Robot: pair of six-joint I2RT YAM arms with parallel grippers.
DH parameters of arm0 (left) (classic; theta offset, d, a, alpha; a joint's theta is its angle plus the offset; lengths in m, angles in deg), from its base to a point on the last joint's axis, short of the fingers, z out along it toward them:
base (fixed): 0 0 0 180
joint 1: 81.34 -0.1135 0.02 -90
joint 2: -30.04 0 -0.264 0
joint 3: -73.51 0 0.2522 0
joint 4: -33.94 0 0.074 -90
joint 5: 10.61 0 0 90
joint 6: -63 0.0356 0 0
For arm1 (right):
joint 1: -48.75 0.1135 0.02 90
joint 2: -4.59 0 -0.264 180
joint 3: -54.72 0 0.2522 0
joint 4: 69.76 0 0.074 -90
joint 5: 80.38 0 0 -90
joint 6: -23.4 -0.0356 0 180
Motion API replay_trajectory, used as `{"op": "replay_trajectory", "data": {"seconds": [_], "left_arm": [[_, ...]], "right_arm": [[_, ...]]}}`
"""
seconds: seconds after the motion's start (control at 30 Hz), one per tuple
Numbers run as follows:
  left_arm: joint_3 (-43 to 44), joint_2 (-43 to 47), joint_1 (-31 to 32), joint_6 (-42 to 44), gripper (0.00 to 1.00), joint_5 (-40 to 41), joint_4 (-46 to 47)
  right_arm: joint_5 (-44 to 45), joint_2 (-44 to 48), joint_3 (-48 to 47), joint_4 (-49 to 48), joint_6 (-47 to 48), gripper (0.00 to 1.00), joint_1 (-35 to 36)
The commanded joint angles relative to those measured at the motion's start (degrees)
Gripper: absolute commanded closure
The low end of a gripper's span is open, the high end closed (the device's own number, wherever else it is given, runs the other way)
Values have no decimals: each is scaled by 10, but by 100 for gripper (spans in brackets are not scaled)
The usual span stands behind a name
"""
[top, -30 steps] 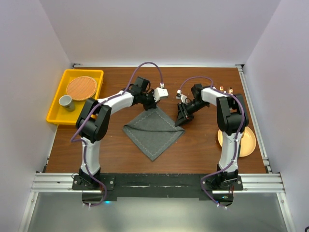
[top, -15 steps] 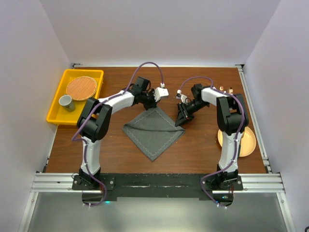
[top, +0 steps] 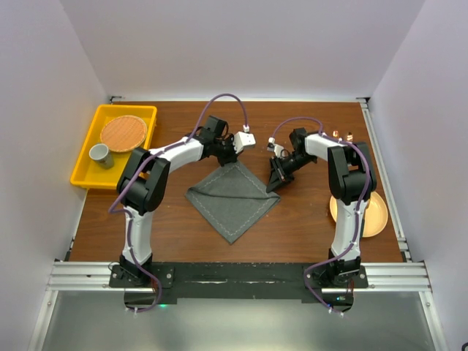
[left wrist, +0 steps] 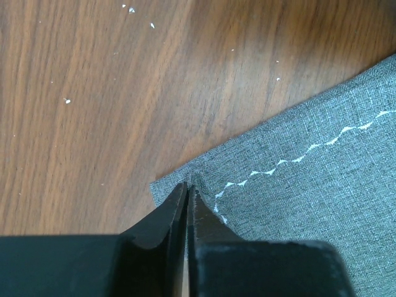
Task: Fold the napkin into a case and place the utensils inside
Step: Fold the top corner of the square-folded napkin at the center of the board, then smooth out the upper triangle-folded napkin at the center of the board.
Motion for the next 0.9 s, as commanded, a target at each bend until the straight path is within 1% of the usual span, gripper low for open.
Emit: {"op": "replay_trajectory", "data": {"seconds": [0.0,0.07,0.1,0.2,0.23,0.3,0.33,0.37,0.4,0.43,0.47,0.53,0.57,0.6,0.67,0.7,0.77,0.8,0.87], "left_arm": [[12,7,-11,-15,76,0,17],[11,28,-25,-48,69,-12,15],[12,37,-32,-63,61,-18,16],[6,79,-61,-120,55,-49,8],[1,104,-68,-151,53,-62,10],[-20,129,-93,-182,47,-82,13],[-29,155,-103,-214,44,-102,19],[-49,168,-120,-227,42,-111,22],[-59,181,-129,-239,38,-116,25],[-67,207,-145,-260,37,-124,29],[-82,218,-154,-269,33,-132,31],[-93,252,-167,-281,27,-155,23],[-101,263,-176,-282,27,-164,19],[-107,285,-178,-283,27,-174,14],[-132,306,-178,-288,27,-202,2],[-144,325,-178,-300,27,-214,6],[-186,337,-176,-352,29,-262,27],[-203,346,-173,-418,30,-287,64],[-256,353,-161,-482,34,-301,114]], "right_arm": [[11,9,3,-11,-5,87,4],[10,9,2,-13,-9,84,4],[9,10,2,-13,-11,79,5],[6,14,-5,-11,-18,72,5],[7,17,-8,-9,-21,62,5],[16,25,-21,0,-21,54,4],[20,29,-28,4,-17,48,2],[22,33,-42,14,-15,46,1],[28,36,-48,20,-14,43,-1],[29,43,-57,27,-10,40,-6],[31,47,-74,41,-7,34,-6],[41,59,-90,56,6,30,-13],[44,65,-106,71,11,26,-15],[55,70,-113,77,25,24,-19],[62,85,-128,91,34,20,-21],[59,91,-132,95,43,20,-23],[30,107,-132,94,42,20,-21],[15,112,-129,89,28,20,-18],[-26,120,-115,72,9,20,-8]]}}
